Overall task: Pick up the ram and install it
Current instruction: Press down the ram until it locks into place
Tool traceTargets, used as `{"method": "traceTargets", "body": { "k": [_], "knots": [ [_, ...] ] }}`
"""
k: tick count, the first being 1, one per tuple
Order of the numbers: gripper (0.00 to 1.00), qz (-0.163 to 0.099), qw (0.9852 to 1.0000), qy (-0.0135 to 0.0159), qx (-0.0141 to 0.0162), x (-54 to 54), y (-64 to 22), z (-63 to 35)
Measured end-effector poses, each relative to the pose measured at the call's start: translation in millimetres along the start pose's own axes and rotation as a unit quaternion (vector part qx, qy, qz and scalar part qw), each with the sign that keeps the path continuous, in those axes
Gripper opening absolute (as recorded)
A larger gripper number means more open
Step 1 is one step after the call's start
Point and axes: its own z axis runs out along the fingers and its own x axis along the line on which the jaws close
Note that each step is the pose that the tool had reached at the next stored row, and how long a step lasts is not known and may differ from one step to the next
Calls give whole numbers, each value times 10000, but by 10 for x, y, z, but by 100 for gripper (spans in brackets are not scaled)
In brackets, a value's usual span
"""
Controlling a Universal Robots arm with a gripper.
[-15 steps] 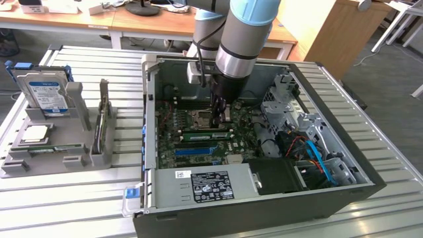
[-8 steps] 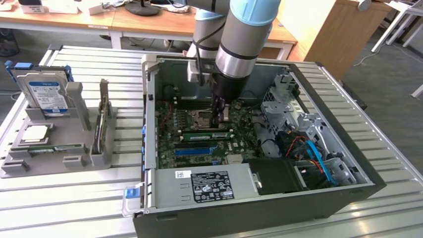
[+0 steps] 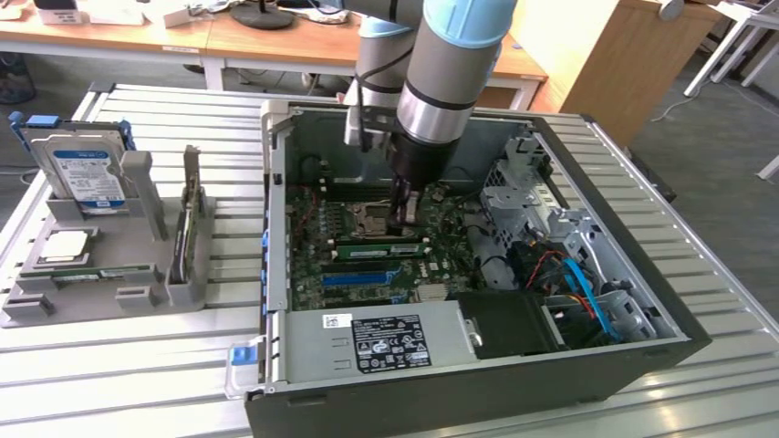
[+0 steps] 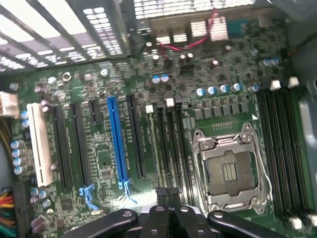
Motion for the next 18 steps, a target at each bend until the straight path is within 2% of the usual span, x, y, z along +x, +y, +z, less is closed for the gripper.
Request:
{"method": "traceTargets", "body": {
  "k": [5, 9, 14, 18],
  "knots": [
    [11, 404, 9992, -15, 7, 0, 0, 0],
    [11, 736, 9973, -28, 13, 0, 0, 0],
    [11, 1157, 9933, -45, 20, 0, 0, 0],
    [11, 1493, 9888, -58, 26, 0, 0, 0]
  ]
}}
